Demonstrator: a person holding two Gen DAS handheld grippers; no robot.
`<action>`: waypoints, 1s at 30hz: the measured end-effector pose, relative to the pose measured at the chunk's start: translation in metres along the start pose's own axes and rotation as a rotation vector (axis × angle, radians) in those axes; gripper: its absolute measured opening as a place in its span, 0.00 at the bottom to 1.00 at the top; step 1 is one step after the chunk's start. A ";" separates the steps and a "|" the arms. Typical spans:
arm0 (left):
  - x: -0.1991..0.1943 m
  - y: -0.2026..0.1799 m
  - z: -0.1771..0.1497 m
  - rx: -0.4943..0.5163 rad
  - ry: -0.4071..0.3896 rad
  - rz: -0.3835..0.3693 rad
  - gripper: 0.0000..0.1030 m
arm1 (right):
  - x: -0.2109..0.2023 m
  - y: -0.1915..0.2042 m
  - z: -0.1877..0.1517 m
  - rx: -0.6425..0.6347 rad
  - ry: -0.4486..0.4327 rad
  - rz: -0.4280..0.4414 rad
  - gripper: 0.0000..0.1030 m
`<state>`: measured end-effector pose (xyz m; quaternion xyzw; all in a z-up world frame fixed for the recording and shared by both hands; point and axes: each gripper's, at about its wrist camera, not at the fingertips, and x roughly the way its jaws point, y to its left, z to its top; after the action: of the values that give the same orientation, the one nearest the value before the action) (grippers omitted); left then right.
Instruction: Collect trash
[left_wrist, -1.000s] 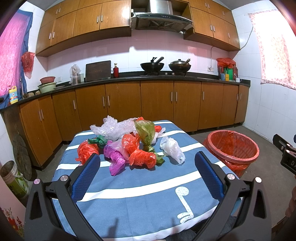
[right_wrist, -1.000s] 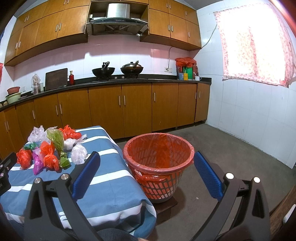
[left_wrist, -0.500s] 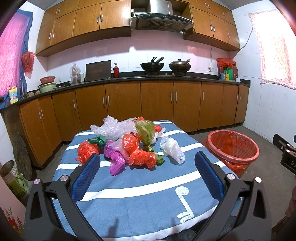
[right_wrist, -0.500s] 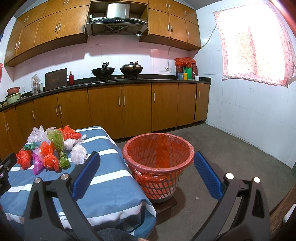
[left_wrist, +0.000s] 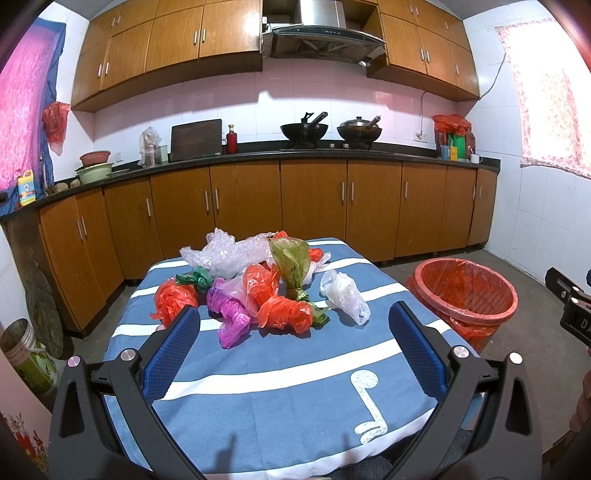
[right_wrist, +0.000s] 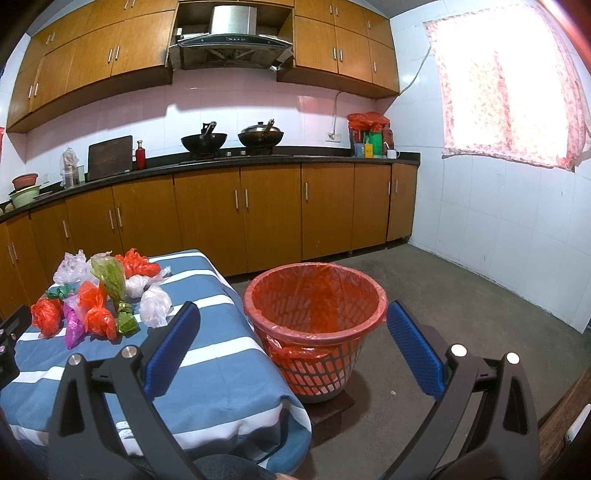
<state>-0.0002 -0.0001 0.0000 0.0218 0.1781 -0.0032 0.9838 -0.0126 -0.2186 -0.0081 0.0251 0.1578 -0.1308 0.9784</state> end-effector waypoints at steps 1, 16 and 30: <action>0.000 0.000 0.000 0.000 0.000 0.000 0.98 | 0.000 0.000 0.000 0.000 0.001 0.001 0.96; 0.025 0.037 -0.010 -0.056 0.072 0.056 0.98 | 0.051 0.035 -0.001 0.017 0.137 0.163 0.96; 0.078 0.143 -0.005 -0.142 0.149 0.259 0.98 | 0.143 0.135 0.007 -0.086 0.279 0.343 0.73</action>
<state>0.0727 0.1430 -0.0259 -0.0246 0.2459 0.1377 0.9591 0.1557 -0.1249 -0.0450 0.0276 0.2903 0.0490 0.9553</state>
